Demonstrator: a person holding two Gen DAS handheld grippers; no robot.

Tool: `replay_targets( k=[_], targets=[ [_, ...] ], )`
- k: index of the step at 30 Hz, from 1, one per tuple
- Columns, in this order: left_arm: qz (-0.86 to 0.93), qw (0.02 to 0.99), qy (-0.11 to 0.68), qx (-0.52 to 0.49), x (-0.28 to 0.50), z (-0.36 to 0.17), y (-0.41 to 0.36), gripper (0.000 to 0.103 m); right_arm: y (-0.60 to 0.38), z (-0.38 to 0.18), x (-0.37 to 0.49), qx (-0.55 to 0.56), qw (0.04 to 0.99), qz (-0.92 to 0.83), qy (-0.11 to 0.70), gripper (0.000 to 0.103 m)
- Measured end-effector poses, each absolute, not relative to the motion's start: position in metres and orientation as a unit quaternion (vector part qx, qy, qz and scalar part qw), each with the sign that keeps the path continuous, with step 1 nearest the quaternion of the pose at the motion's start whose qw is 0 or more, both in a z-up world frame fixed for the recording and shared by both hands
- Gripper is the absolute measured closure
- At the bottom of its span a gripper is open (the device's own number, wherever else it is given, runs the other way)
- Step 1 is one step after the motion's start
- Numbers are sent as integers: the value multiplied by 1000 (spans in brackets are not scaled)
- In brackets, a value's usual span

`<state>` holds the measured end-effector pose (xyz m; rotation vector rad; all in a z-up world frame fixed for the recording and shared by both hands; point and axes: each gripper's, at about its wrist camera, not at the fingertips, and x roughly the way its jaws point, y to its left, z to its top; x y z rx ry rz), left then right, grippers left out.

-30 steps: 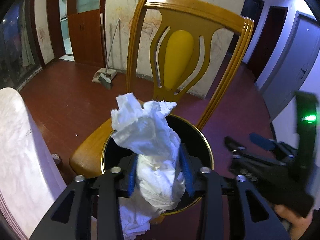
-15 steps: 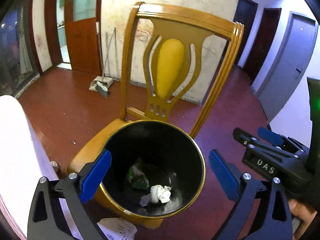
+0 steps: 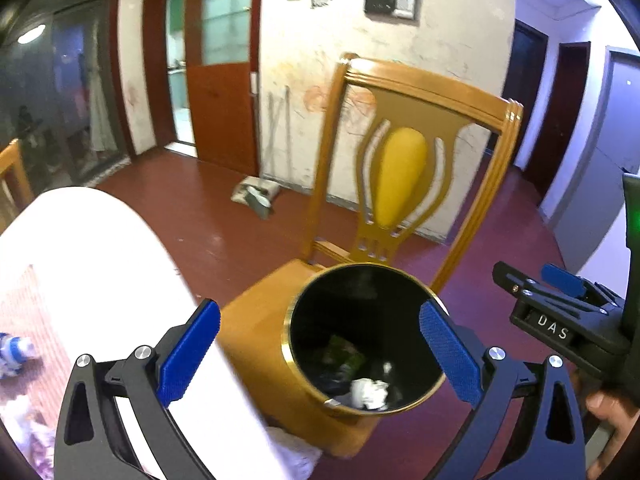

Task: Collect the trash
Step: 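Open the right tool over the bin while the left tool releases the tissue, then move both tools back over the striped cloth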

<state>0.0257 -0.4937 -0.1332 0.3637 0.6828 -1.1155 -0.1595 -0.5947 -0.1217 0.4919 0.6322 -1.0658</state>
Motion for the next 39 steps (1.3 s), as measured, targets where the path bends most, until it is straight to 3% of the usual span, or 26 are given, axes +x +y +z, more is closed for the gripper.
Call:
replay_targets(
  k=[9,29,39],
  targets=[
    [-417,854,281,135,65,-100,-388,6,-533,-95,-97,175,844,-422,279,25],
    [-122,961,244,41,123,-41,-56,6,-297,-25,65,43,958,-123,255,21],
    [-70,968,241,14,137,-39,14,6,-236,-14,79,-8,967,-63,246,20]
  ],
)
